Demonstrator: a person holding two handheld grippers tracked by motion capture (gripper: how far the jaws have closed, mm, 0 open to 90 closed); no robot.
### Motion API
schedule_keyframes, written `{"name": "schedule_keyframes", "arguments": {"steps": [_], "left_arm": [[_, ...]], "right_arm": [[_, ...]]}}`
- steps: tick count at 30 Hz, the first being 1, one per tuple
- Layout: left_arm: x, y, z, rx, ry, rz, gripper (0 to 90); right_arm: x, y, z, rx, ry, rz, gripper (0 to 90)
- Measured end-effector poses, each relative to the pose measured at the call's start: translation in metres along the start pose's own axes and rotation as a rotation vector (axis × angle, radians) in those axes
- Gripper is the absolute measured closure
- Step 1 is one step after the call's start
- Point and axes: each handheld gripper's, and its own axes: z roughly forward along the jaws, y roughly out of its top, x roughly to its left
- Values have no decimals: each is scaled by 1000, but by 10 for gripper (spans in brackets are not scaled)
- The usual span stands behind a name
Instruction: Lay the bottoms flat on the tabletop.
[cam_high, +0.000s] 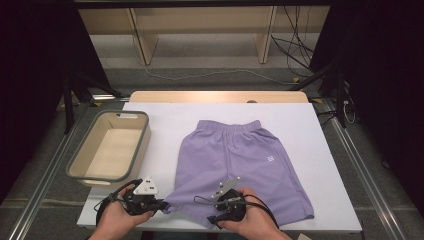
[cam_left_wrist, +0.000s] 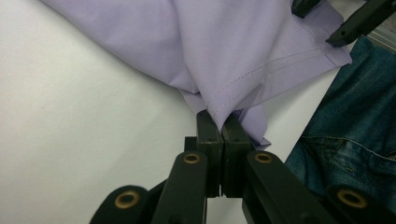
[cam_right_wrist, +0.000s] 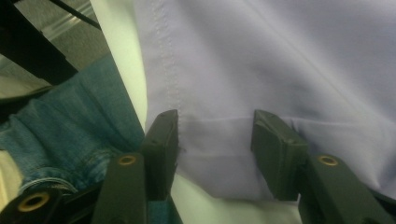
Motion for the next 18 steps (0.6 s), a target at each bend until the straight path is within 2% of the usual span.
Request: {"name": "schedule_keyframes", "arguments": {"steps": [4, 9, 15, 18], "left_arm": [[1, 0, -1, -4, 4, 1, 882], [2, -1, -3, -5, 5, -9, 884], [3, -2, -4, -14, 7, -13, 884], [4, -2, -4, -12, 7, -13, 884]], "right_arm": [[8, 4, 4, -1, -10, -30, 502], [16, 9, 9, 23, -47, -105, 500], [22, 13, 14, 19, -105, -165, 545], [24, 13, 14, 17, -119, -170, 599]]}}
